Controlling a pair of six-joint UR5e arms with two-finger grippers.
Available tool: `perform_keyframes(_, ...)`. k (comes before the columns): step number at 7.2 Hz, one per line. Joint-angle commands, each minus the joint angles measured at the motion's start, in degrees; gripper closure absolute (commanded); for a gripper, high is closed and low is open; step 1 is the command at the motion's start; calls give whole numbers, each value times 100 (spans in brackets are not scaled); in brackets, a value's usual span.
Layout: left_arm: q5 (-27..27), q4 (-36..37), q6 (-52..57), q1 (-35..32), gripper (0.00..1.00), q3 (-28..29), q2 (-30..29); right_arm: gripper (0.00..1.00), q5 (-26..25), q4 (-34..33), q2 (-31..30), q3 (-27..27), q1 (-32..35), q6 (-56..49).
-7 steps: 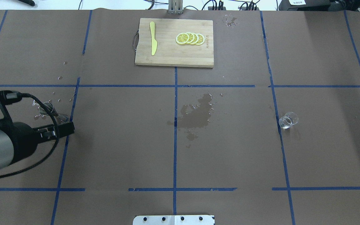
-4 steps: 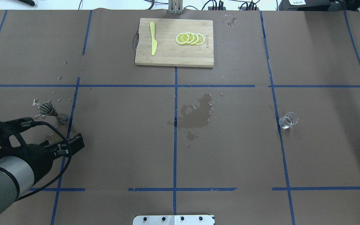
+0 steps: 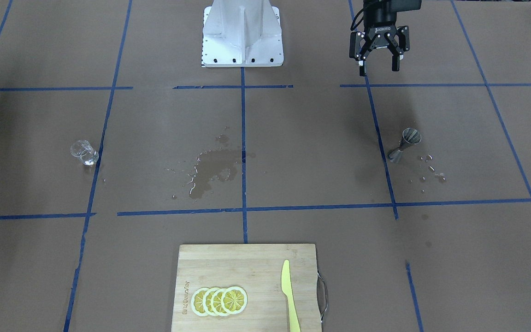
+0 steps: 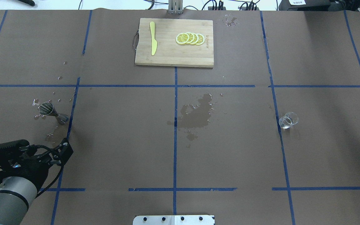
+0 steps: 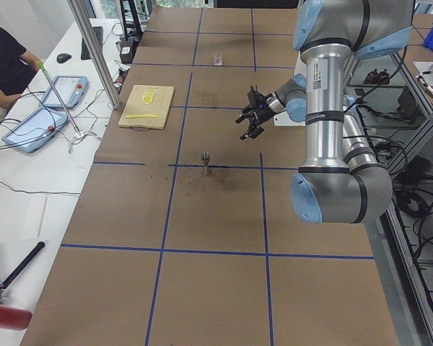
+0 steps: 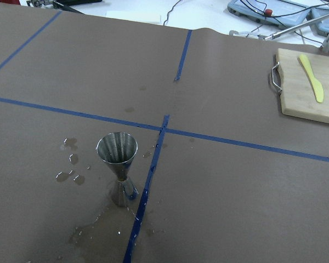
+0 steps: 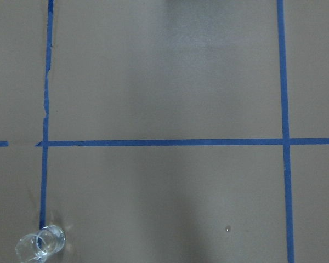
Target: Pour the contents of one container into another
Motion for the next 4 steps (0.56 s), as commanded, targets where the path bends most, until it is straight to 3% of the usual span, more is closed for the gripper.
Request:
perform_keyframes(1,661,3,-194,37,0,526,-21,0,-25,3,0,228,-232,358)
perform_keyframes(4,857,3,-668,28,0,1572,-327,0,-139,-6,-9,1017,-776,1517)
